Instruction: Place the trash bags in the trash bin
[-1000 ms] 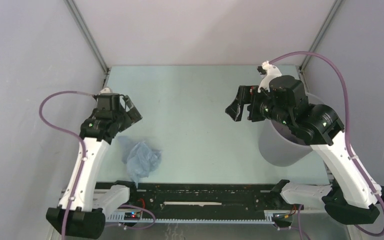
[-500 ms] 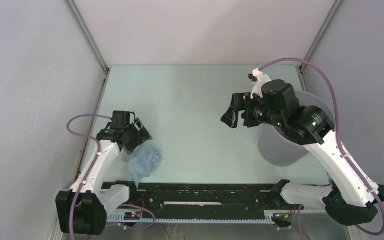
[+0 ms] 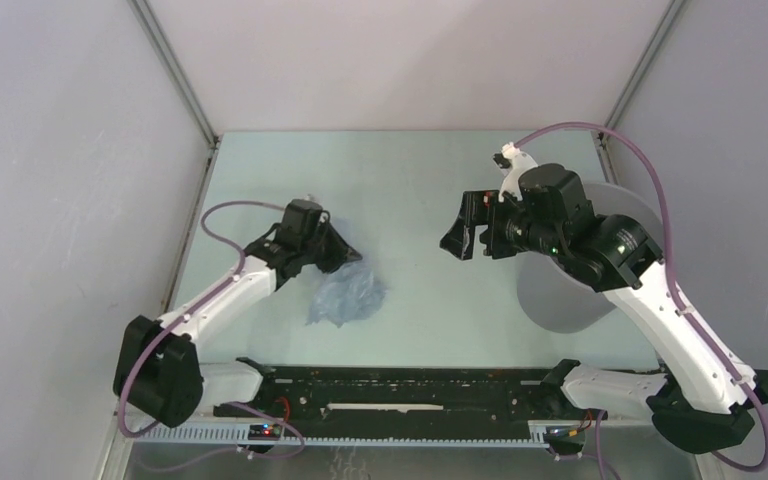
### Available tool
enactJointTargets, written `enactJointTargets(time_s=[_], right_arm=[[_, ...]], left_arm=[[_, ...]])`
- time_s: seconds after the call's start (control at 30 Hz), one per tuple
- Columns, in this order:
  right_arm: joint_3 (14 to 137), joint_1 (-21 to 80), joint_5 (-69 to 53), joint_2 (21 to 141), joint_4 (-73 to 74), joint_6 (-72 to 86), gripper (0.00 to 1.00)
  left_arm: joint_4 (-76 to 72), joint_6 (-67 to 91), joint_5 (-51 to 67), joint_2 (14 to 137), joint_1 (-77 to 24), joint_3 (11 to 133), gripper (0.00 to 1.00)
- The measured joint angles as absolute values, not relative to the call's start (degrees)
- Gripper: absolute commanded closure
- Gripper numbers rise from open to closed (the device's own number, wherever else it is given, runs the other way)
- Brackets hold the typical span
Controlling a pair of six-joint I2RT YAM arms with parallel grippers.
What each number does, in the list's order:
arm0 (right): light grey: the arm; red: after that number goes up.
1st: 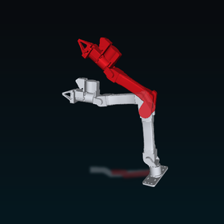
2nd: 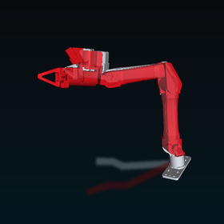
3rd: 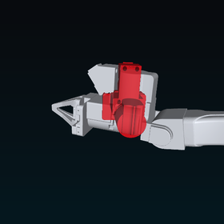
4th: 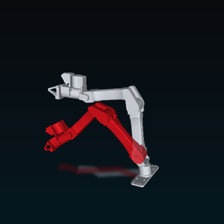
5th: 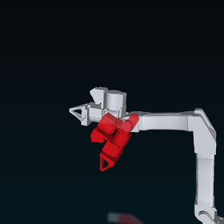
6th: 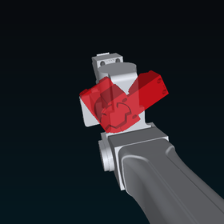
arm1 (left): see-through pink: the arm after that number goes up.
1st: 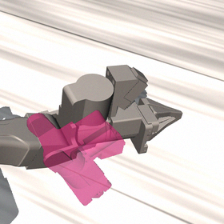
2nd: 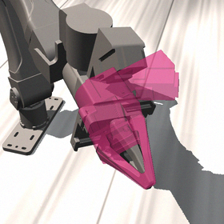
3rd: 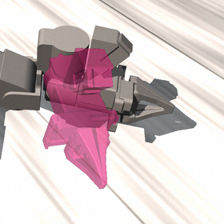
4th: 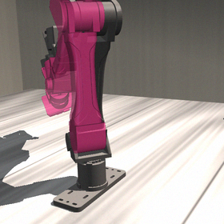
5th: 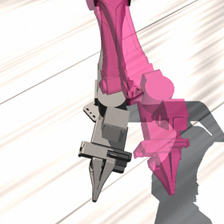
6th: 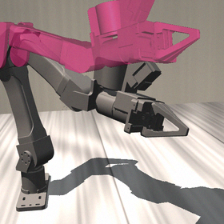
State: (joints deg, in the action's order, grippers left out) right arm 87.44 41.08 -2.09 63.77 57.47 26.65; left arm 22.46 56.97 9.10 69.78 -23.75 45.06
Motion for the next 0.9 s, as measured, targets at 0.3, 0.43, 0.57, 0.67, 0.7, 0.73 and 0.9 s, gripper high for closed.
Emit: enactJointTargets(time_s=[0.3, 0.43, 0.57, 0.67, 0.7, 0.73, 0.9], right_arm=[[86.0, 40.6, -4.2, 66.3, 56.2, 28.4, 0.03], [86.0, 40.0, -5.3, 68.5, 55.1, 28.9, 0.04], [86.0, 39.4, -6.5, 70.9, 53.8, 29.0, 0.05], [86.0, 39.4, -7.1, 73.1, 52.7, 29.1, 0.06], [86.2, 39.4, -7.3, 74.2, 52.6, 29.2, 0.06], [86.6, 39.4, -7.4, 75.3, 52.6, 29.3, 0.05], [93.4, 40.8, -3.4, 85.3, 53.1, 31.6, 0.00]], left_arm=[[20.1, 47.9, 8.2, 76.7, -32.7, 59.0, 0.17], [24.5, 42.3, 6.7, 74.3, -32.9, 59.7, 0.04], [30.4, 39.9, 4.2, 67.6, -32.5, 59.5, 0.03], [32.3, 40.2, 3.7, 61.3, -31.0, 57.8, 0.03], [32.7, 40.6, 3.7, 59.0, -29.9, 56.2, 0.03], [33.1, 41.2, 3.9, 57.2, -28.7, 54.6, 0.03], [33.5, 45.4, 8.2, 52.8, -20.5, 45.1, 0.04]])
